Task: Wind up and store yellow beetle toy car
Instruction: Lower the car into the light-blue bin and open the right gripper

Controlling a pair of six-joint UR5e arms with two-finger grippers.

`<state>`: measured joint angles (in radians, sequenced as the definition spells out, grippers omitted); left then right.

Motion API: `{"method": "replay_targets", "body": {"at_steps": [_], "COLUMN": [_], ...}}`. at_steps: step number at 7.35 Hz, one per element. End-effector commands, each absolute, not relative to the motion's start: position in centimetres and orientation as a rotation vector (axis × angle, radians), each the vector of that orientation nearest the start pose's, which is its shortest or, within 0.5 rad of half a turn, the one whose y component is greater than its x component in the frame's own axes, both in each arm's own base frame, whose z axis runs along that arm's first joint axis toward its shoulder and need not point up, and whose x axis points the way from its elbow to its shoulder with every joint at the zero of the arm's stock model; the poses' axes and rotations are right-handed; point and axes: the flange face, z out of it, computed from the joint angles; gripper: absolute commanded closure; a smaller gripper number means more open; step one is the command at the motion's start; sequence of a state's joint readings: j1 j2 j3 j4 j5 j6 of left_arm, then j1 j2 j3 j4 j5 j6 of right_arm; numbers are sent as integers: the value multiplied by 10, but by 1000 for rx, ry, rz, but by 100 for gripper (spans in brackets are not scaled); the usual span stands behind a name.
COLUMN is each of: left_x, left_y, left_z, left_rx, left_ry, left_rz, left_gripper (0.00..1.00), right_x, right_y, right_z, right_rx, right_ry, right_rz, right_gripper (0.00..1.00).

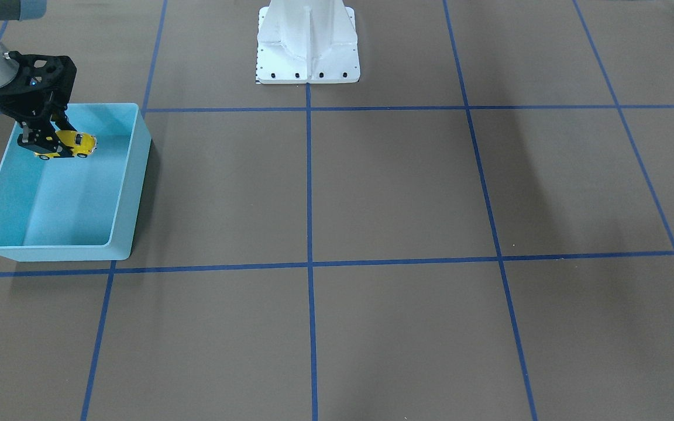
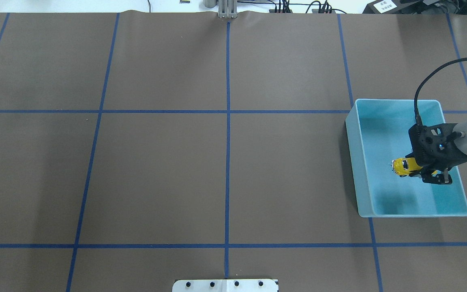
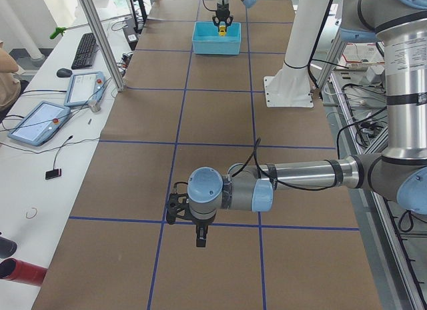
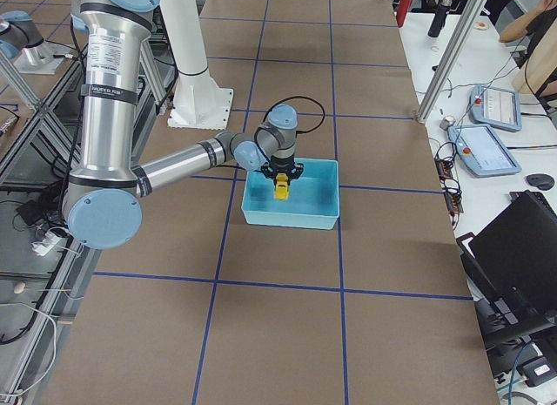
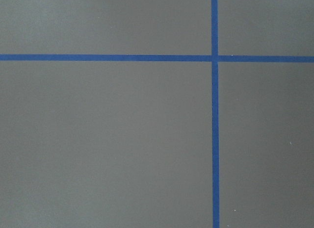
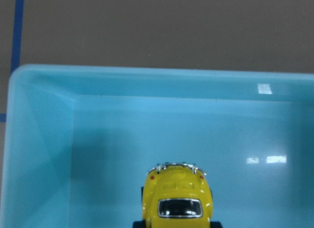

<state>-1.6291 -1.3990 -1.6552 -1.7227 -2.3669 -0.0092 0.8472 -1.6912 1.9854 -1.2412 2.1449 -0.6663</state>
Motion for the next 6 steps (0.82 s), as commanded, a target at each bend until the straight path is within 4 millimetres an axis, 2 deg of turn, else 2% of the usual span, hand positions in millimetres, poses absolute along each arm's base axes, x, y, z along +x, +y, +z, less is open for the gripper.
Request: {"method": "replay_targets", "body": {"at_steps": [1,3,5,6], "left_x": [-87,-87,-87,-87], "left_y": [-418,-418,-418,-418], "left_z": [679,679,678,678], "left_rx": [81,81,82,82], "left_ry": [794,794,794,794], "left_rz": [-38,-38,-38,-38], "left_gripper": [0,0,0,0], "right_x": [-251,-269,-286,-287], "right_y": [-402,-406,-409,-408], "right_z": [494,485,503,502], "right_rx": [670,667,671,670], "right_ry": [-635,-656,-660,-664], "right_rz": [-1481,-1456,-1472,-1472], "right_gripper": [100,100,100,100]}}
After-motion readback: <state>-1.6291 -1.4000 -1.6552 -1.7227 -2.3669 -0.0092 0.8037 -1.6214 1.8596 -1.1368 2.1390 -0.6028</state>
